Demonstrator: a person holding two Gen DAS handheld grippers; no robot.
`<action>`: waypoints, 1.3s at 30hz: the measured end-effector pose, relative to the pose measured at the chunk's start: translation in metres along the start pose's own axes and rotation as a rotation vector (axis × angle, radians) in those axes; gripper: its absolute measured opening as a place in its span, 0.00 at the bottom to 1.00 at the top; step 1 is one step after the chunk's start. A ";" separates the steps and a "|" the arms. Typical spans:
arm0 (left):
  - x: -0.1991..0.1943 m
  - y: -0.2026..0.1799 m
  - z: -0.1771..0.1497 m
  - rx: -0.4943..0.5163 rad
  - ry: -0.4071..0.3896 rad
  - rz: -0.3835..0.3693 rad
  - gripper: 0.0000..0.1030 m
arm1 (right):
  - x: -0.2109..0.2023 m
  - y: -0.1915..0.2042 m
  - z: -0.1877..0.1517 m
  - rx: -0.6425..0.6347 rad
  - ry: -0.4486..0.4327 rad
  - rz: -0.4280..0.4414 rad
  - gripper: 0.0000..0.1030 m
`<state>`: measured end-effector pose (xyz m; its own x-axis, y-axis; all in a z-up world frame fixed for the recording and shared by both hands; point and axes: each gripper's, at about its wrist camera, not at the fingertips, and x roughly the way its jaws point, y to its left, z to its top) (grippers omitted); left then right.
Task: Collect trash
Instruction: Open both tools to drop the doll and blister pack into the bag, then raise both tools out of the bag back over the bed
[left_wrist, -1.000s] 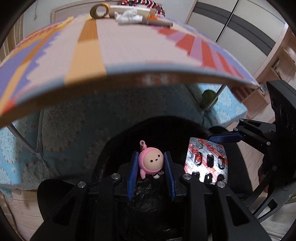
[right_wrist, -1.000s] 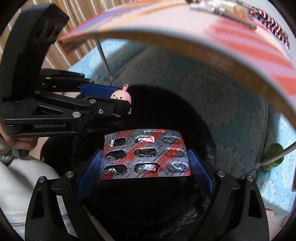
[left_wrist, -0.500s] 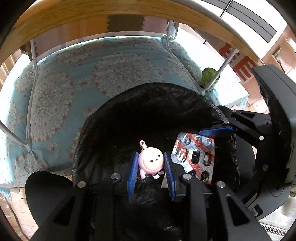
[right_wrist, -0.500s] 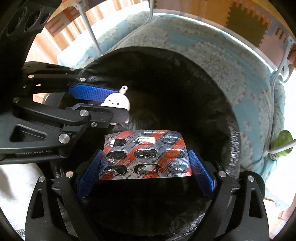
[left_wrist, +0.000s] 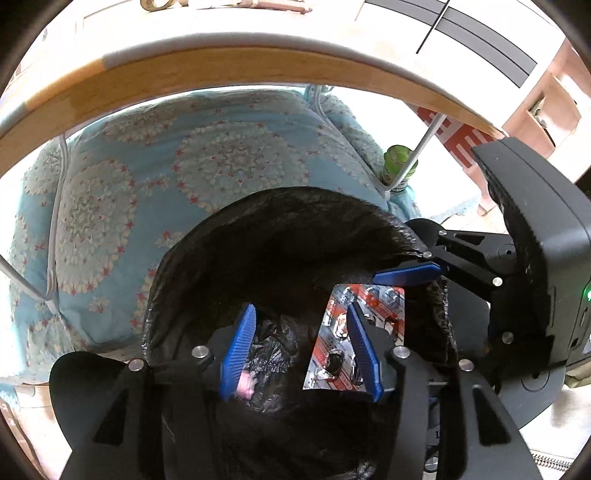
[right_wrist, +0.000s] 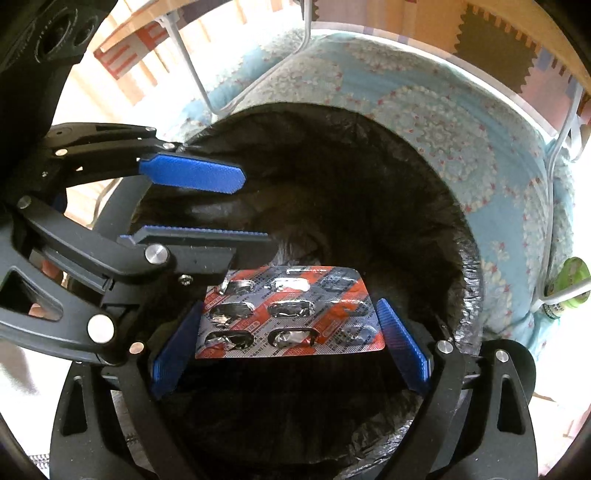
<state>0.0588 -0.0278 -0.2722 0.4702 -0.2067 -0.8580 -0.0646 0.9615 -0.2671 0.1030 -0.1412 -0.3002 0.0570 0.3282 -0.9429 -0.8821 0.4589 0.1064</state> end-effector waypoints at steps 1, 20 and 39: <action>0.000 0.000 0.000 0.004 0.001 -0.011 0.48 | -0.003 0.001 0.000 -0.004 -0.006 -0.003 0.90; -0.006 0.001 0.000 -0.004 0.016 -0.054 0.48 | -0.031 0.011 0.001 -0.064 -0.097 -0.021 0.91; -0.117 -0.007 0.041 0.078 -0.249 -0.018 0.48 | -0.120 -0.001 0.019 -0.068 -0.318 -0.095 0.91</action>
<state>0.0407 -0.0032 -0.1521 0.6732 -0.1828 -0.7165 0.0094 0.9710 -0.2388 0.1057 -0.1651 -0.1810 0.2742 0.5330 -0.8005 -0.8945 0.4470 -0.0088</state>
